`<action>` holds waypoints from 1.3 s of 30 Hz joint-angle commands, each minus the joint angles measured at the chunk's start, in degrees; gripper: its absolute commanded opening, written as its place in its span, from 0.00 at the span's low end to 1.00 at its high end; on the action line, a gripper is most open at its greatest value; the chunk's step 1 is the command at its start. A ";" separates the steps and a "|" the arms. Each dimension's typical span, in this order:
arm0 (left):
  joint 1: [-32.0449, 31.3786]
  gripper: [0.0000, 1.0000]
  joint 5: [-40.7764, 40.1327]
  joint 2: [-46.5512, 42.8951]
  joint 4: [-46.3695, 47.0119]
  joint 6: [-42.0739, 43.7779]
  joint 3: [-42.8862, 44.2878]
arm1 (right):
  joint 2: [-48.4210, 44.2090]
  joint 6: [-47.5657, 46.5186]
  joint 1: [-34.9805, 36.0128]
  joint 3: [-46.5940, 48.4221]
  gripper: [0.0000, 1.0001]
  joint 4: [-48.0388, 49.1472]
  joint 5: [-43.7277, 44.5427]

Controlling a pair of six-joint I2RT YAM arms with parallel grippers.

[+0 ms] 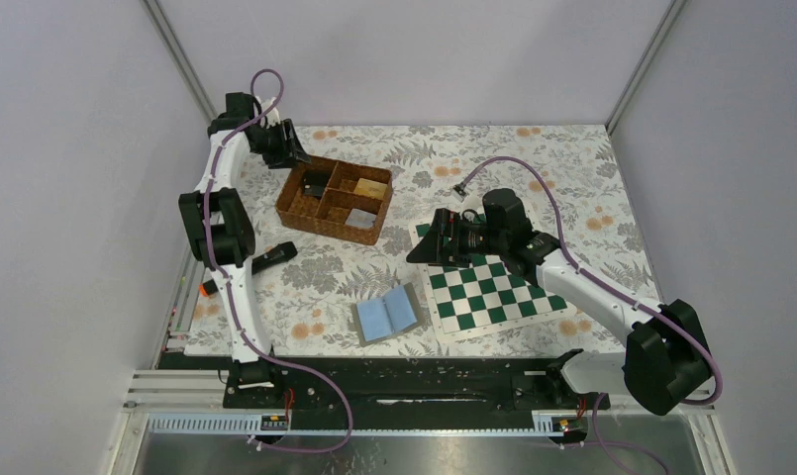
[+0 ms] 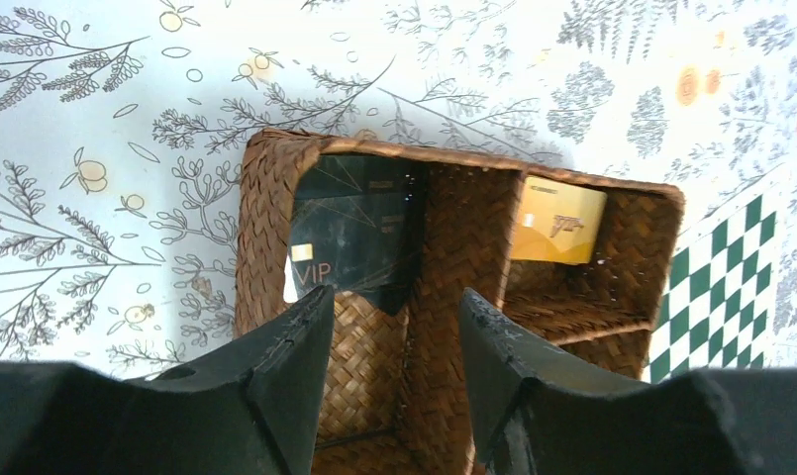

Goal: Take the credit cards out of the card holder
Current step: Reset both arms

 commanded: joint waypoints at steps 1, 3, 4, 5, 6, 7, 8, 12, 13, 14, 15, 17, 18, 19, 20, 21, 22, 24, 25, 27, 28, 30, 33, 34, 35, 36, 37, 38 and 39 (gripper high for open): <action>0.29 0.49 3.30 -9.97 10.54 -6.29 -5.33 | -2.24 -0.36 -0.37 0.20 0.99 1.84 -0.02; 0.20 0.49 5.20 -12.42 13.06 -8.65 -8.41 | -2.74 -1.17 -0.35 0.13 0.99 1.13 0.49; 0.21 0.49 5.13 -14.23 13.96 -10.32 -9.96 | -2.97 -1.46 -0.35 0.06 1.00 0.94 0.81; 0.20 0.49 4.26 -15.84 14.54 -11.72 -12.08 | -3.26 -1.63 -0.35 0.17 0.99 0.26 1.47; 0.18 0.48 3.26 -17.58 15.25 -13.30 -14.41 | -3.62 -2.21 -0.37 0.41 1.00 -0.58 2.24; 0.18 0.46 2.26 -19.43 16.03 -14.89 -16.78 | -3.99 -2.41 -0.35 0.71 0.99 -3.33 3.59; 0.08 0.44 1.02 -21.68 17.53 -16.70 -20.03 | -4.44 -2.67 -0.35 0.93 0.99 -5.04 4.78; -2.04 0.42 -4.89 -30.84 21.97 -19.39 -31.29 | -7.94 -3.48 -0.37 -0.01 0.99 -7.69 7.47; -2.74 0.42 -9.16 -32.52 21.32 -19.10 -32.88 | -8.91 -3.71 -0.35 -0.45 0.99 -7.93 7.91; -3.38 0.41 -12.46 -33.99 20.56 -19.16 -34.24 | -10.12 -3.94 -0.39 -0.86 0.99 -8.33 8.34; -3.99 0.38 -14.82 -35.37 20.11 -19.56 -36.02 | -11.22 -4.16 -0.35 -1.37 0.99 -8.89 8.75; -5.34 0.33 -16.98 -38.58 20.58 -21.17 -40.06 | -13.26 -4.51 -0.39 -2.42 0.99 -9.62 9.26; -6.25 0.33 -17.73 -40.93 21.32 -21.73 -42.74 | -13.96 -4.77 -0.35 -2.71 1.00 -10.67 9.83; -7.32 0.34 -18.17 -43.39 22.15 -21.73 -45.38 | -14.62 -5.30 -0.35 -2.84 1.00 -12.05 10.50; -9.04 0.35 -18.94 -46.27 22.67 -21.53 -47.75 | -15.11 -6.09 -0.35 -2.96 1.00 -13.31 11.12; -10.72 0.36 -19.77 -48.88 22.74 -21.31 -50.16 | -15.60 -6.90 -0.35 -3.21 0.99 -14.17 11.72; -12.32 0.37 -19.83 -51.67 22.72 -21.28 -52.26 | -16.05 -7.65 -0.35 -3.84 0.99 -14.83 12.32; -15.17 0.37 -18.32 -57.79 22.80 -21.66 -57.20 | -16.91 -8.66 -0.35 -5.03 1.00 -15.56 13.33; -16.94 0.37 -18.12 -60.69 22.74 -21.68 -59.58 | -17.30 -8.83 -0.35 -5.75 0.99 -15.50 13.74; -20.85 0.39 -18.71 -65.93 22.46 -21.68 -65.03 | -17.61 -8.86 -0.35 -7.53 0.99 -14.42 13.82; -22.97 0.39 -18.87 -68.47 22.24 -21.82 -67.70 | -17.55 -8.61 -0.35 -8.44 0.99 -13.34 13.55; -27.52 0.39 -18.16 -72.94 22.39 -22.84 -73.43 | -17.11 -7.66 -0.35 -10.68 1.00 -10.88 13.24; -32.16 0.39 -15.02 -79.04 24.51 -25.64 -83.34 | -15.81 -5.38 -0.30 -14.05 0.99 -6.25 12.24; -33.33 0.40 -12.68 -80.88 25.59 -26.54 -86.10 | -15.48 -4.57 -0.33 -14.90 1.00 -4.62 11.83; -34.48 0.40 -10.77 -83.13 26.75 -27.08 -88.39 | -15.24 -4.05 -0.29 -15.84 0.99 -3.85 11.36; -35.51 0.41 -9.61 -85.56 27.63 -27.19 -90.27 | -15.36 -3.76 -0.27 -16.64 1.00 -3.39 11.18; -36.66 0.41 -9.75 -87.90 27.81 -27.26 -91.77 | -15.63 -3.85 -0.27 -17.40 0.99 -3.36 11.30; -38.05 0.43 -10.87 -90.52 27.73 -27.67 -92.61 | -16.21 -4.11 -0.27 -18.17 0.99 -3.75 11.82; -39.19 0.45 -11.30 -92.90 27.88 -28.12 -93.07 | -16.95 -4.60 -0.34 -18.57 0.99 -4.60 12.51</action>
